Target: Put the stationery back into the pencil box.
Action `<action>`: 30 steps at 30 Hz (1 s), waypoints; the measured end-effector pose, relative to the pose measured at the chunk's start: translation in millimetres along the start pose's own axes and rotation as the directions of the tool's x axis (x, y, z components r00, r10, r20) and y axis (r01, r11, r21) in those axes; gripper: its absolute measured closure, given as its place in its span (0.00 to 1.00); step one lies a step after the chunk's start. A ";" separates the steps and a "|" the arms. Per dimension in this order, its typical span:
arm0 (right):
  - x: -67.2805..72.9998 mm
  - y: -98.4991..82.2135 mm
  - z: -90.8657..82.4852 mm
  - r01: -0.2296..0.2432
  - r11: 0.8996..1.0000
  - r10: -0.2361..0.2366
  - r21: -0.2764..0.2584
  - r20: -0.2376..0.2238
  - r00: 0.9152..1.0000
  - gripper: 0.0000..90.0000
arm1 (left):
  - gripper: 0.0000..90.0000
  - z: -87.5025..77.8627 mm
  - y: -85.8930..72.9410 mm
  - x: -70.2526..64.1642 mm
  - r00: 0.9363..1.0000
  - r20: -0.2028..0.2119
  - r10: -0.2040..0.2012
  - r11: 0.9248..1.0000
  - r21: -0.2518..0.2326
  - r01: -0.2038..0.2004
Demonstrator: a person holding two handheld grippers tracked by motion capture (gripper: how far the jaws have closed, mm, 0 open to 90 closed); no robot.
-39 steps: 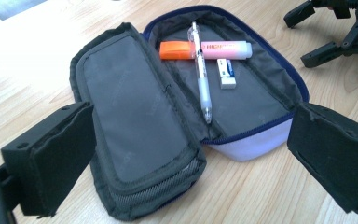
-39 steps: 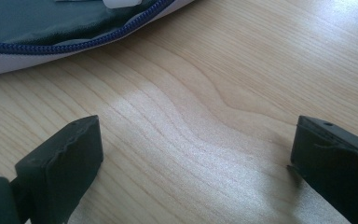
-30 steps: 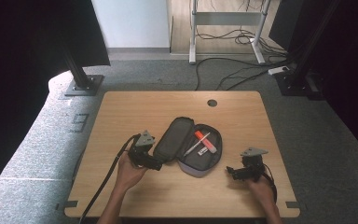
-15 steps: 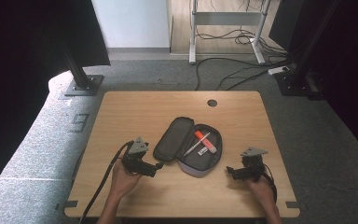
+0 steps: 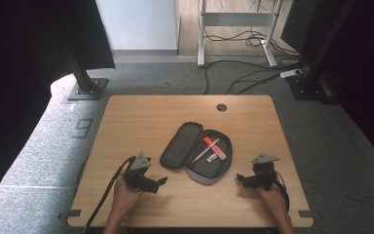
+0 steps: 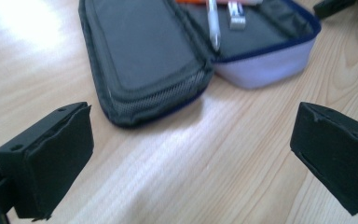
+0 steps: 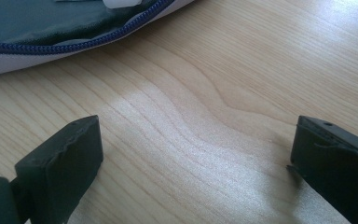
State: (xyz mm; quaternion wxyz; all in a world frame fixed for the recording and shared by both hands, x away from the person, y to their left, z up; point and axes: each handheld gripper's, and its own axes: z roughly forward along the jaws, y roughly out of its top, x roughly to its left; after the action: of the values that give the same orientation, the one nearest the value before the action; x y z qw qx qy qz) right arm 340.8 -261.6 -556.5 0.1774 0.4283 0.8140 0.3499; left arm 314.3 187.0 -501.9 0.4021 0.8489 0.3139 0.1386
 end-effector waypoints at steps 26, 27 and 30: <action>0.0 0.0 0.0 0.000 1.000 0.000 0.000 0.000 1.000 0.02 | 0.00 27.6 -38.3 -14.8 0.999 -0.028 0.028 0.989 0.148 -0.023; 0.0 0.0 0.0 0.000 1.000 0.000 0.000 0.000 1.000 0.02 | 0.00 28.0 -38.2 -13.2 1.000 -0.014 0.016 0.988 0.155 -0.013; 0.1 -0.2 0.0 -0.001 1.000 0.001 0.000 0.000 1.000 0.02 | 0.00 28.1 -38.4 -11.3 1.000 -0.007 0.005 0.987 0.159 -0.003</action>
State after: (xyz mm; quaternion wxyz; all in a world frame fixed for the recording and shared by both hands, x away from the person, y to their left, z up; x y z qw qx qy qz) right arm 340.6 -261.6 -556.6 0.1775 0.4286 0.8139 0.3499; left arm 303.2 181.4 -549.2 0.3319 0.8783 0.3236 0.1169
